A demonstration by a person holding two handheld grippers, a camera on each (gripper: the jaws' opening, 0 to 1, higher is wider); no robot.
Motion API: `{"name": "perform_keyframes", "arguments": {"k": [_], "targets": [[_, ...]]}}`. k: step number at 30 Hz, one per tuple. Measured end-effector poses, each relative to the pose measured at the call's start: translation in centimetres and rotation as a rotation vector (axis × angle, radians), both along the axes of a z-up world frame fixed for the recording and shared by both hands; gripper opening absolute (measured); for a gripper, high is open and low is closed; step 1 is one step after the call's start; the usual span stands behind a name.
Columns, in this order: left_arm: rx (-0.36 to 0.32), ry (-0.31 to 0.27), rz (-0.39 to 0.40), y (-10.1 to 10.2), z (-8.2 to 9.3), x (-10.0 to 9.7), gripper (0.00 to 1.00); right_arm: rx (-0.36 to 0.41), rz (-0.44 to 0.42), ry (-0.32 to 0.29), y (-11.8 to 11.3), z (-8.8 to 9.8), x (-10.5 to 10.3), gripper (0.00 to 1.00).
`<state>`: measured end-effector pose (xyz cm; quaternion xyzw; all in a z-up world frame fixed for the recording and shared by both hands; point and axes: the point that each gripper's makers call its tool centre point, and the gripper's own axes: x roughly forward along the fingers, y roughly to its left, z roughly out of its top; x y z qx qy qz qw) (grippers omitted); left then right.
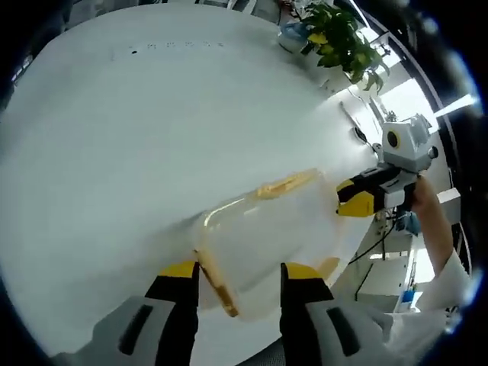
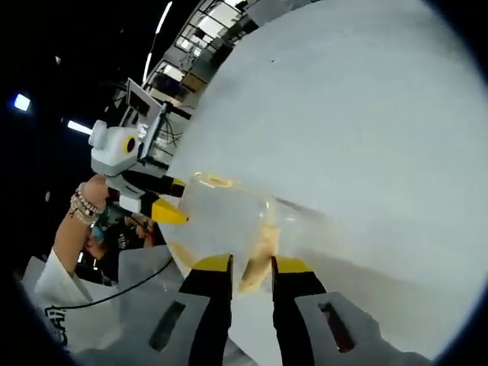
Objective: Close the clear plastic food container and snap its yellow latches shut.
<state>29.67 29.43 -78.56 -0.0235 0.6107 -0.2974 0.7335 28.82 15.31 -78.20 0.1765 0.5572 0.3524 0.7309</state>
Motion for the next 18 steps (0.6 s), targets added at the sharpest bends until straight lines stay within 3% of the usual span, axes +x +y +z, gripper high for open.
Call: {"name": "perform_keyframes", "arguments": {"k": [2, 4, 5, 8, 10, 13, 14, 18], "targets": [[0.018, -0.039, -0.029, 0.3, -0.1, 0.0, 0.44, -0.067, -0.018, -0.009, -1.0, -0.6, 0.4, 0.29], [0.027, -0.076, -0.089, 0.4, -0.2, 0.0, 0.5, -0.088, 0.006, -0.029, -1.4, -0.7, 0.5, 0.36], [0.002, -0.086, -0.123, 0.1, -0.1, -0.3, 0.5, -0.077, 0.015, -0.029, -1.3, -0.5, 0.4, 0.35], [0.0, -0.085, -0.097, 0.5, 0.0, -0.5, 0.5, -0.049, 0.032, -0.013, -1.1, 0.2, 0.1, 0.26], [-0.012, -0.118, -0.107, 0.7, 0.4, -0.3, 0.5, -0.113, 0.074, -0.075, -1.9, 0.3, 0.6, 0.22], [-0.006, -0.145, -0.086, 1.3, 1.1, 0.1, 0.53, -0.194, 0.148, -0.162, -2.5, 0.8, 1.2, 0.23], [-0.015, -0.185, -0.069, 1.2, 1.5, 0.7, 0.53, -0.2, 0.162, -0.169, -2.5, 0.9, 1.2, 0.22], [-0.05, -0.341, -0.131, 0.5, 3.6, 2.0, 0.41, -0.214, 0.229, -0.227, -1.8, 1.7, 1.5, 0.21]]}}
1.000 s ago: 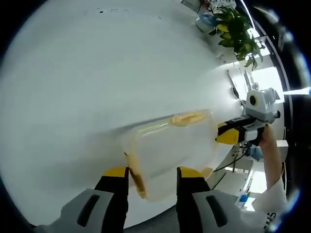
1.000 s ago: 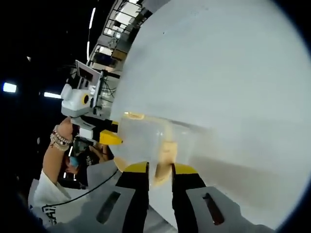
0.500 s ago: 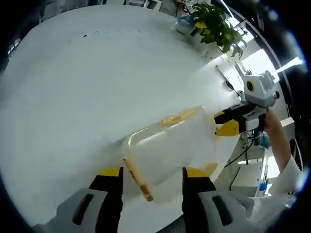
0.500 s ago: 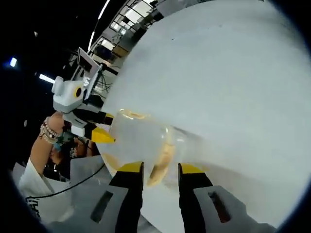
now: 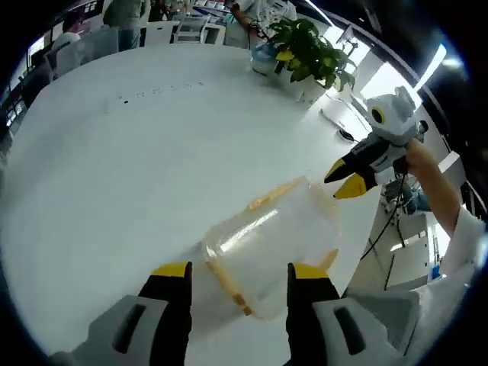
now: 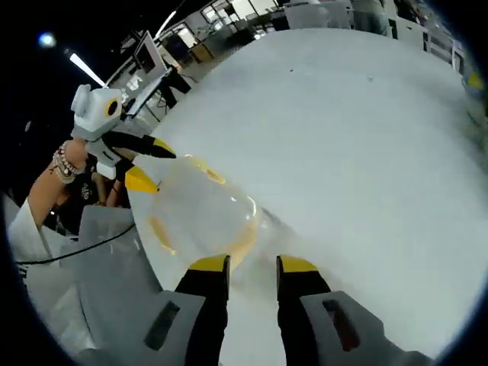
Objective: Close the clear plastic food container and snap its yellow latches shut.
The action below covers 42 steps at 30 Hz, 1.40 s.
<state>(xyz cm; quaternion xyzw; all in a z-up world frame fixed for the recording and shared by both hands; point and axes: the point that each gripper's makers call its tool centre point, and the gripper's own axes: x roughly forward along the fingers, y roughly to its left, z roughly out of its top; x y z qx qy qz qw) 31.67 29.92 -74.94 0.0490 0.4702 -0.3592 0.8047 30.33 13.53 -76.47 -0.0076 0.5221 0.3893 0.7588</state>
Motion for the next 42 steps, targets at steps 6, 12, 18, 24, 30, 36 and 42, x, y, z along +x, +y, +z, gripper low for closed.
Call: {"name": "perform_keyframes", "arguments": {"k": [6, 12, 18, 24, 30, 36, 42], "targets": [[-0.03, -0.149, -0.119, -2.0, 1.9, 0.0, 0.28, 0.032, 0.098, -0.07, 2.5, 1.4, 0.4, 0.16], [0.004, -0.174, -0.24, -4.0, 1.0, -1.7, 0.23, 0.089, 0.17, -0.094, 5.7, 2.3, 0.4, 0.11], [0.005, -0.178, -0.343, -6.3, -0.3, -3.6, 0.22, 0.102, 0.239, -0.122, 8.3, 1.8, 0.7, 0.08], [0.013, -0.227, -0.364, -7.2, -0.4, -3.3, 0.22, 0.129, 0.271, -0.159, 10.0, 1.5, 1.1, 0.04], [0.05, -0.228, -0.39, -6.7, -1.0, -3.4, 0.22, 0.129, 0.287, -0.163, 10.3, 1.1, 1.8, 0.04], [0.063, -0.256, -0.426, -7.1, -1.1, -4.2, 0.27, 0.144, 0.27, -0.194, 10.5, 1.1, 3.1, 0.1], [0.063, -0.274, -0.476, -7.4, -1.1, -5.0, 0.38, 0.187, 0.252, -0.17, 11.2, 1.4, 3.7, 0.13]]}}
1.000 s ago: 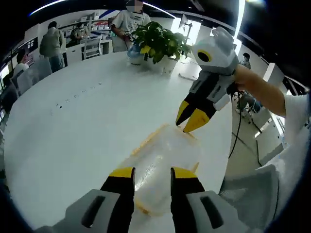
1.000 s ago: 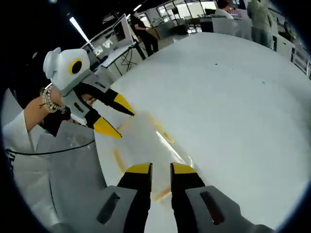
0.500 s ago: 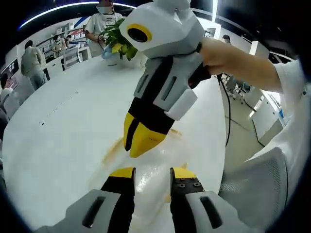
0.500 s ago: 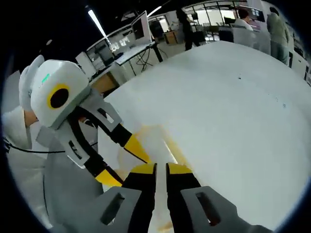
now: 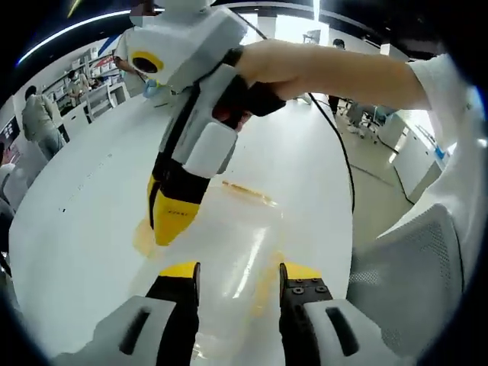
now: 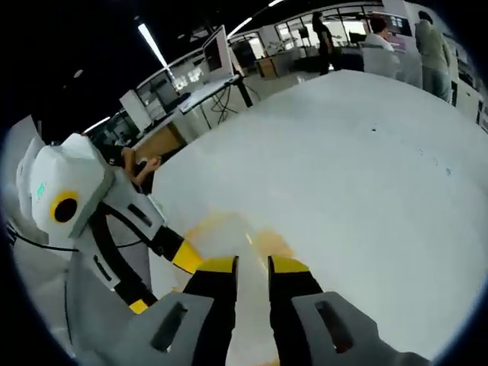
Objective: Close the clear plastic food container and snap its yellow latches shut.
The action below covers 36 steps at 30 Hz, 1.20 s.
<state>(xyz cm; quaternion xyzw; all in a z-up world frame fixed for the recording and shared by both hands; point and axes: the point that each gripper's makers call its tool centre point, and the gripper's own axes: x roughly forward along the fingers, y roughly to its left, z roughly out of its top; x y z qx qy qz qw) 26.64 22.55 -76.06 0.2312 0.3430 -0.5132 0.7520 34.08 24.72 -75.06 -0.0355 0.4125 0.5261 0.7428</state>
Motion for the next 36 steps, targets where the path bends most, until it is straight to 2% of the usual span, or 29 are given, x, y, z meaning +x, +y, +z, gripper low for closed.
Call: {"name": "perform_keyframes", "arguments": {"k": [3, 7, 9, 11, 14, 19, 25, 36], "targets": [[0.018, -0.035, -0.031, 0.0, -0.1, -0.3, 0.4, -0.023, 0.011, -0.001, 0.1, -0.5, 0.3, 0.17], [0.051, -0.099, -0.089, 0.2, -0.4, -0.6, 0.42, -0.055, 0.07, 0.05, 0.1, -1.5, -0.6, 0.2], [0.067, -0.133, -0.117, 0.3, -0.5, -0.6, 0.42, -0.076, 0.074, 0.025, -0.1, -2.2, 0.0, 0.2], [0.098, -0.179, -0.146, 0.4, -0.6, -0.5, 0.41, -0.044, 0.064, 0.072, 0.4, -2.1, 0.0, 0.21], [0.112, -0.2, -0.147, 0.3, -0.8, -0.8, 0.43, -0.037, 0.079, 0.096, 0.3, -2.1, 0.0, 0.21], [0.205, -0.303, -0.24, 0.6, -1.1, -0.8, 0.44, -0.033, 0.123, 0.125, 0.5, -2.2, -0.1, 0.21], [0.231, -0.34, -0.253, 0.5, -1.3, -0.8, 0.44, -0.04, 0.153, 0.161, 0.6, -2.3, -0.5, 0.23], [0.202, -0.316, -0.229, 0.2, -1.3, -0.4, 0.42, -0.019, 0.154, 0.203, 0.4, -2.6, -0.4, 0.24]]}}
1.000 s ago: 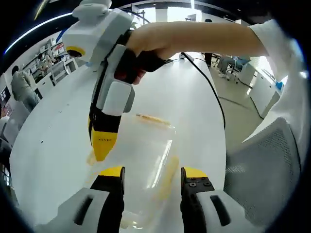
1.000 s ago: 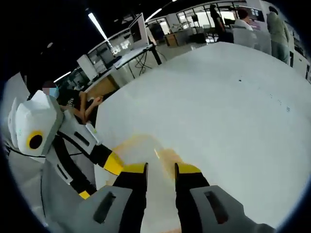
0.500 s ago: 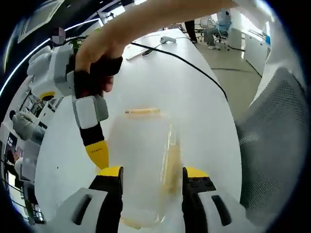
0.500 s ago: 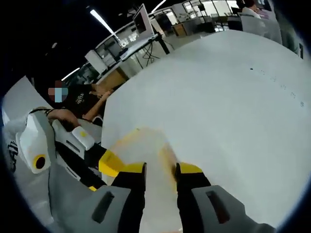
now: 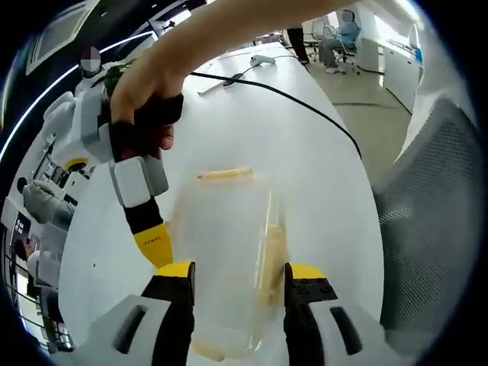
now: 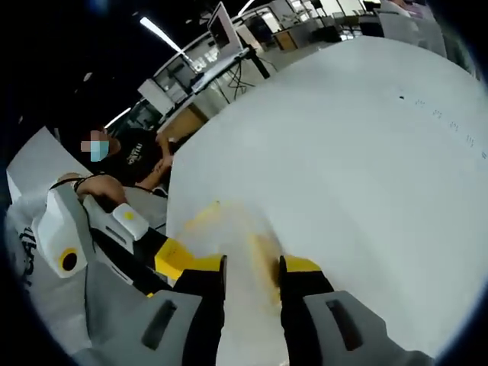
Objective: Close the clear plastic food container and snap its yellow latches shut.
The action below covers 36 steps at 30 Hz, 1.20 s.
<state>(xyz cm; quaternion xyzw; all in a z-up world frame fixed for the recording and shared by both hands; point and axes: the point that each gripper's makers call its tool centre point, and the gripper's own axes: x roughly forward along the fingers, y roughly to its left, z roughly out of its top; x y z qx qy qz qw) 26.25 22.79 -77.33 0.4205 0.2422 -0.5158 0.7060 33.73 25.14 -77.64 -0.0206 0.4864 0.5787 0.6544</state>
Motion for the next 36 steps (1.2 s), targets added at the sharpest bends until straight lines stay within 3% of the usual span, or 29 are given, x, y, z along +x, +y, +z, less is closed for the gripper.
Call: {"name": "perform_keyframes", "arguments": {"k": [10, 31, 32, 33, 34, 36], "targets": [[0.001, -0.008, 0.002, -0.13, -0.27, 0.15, 0.41, 0.006, 0.031, -0.022, 0.07, -0.01, -0.04, 0.23], [0.011, -0.035, 0.012, -0.17, -0.65, 0.36, 0.37, -0.029, 0.027, -0.002, -0.08, -0.36, 0.01, 0.22], [0.013, -0.043, 0.013, -0.17, -0.74, 0.42, 0.34, -0.03, 0.028, -0.002, -0.04, -0.4, 0.01, 0.22], [0.066, -0.11, -0.048, -0.15, -0.77, 0.79, 0.35, -0.03, 0.024, 0.004, 0.03, -0.44, 0.02, 0.21], [0.024, -0.071, 0.007, -0.55, -0.97, 0.27, 0.34, -0.029, 0.026, 0.003, -0.02, -0.42, 0.11, 0.21], [0.023, -0.062, -0.007, -0.29, -0.65, 0.27, 0.35, -0.026, 0.026, 0.001, 0.06, -0.37, 0.07, 0.21]]}}
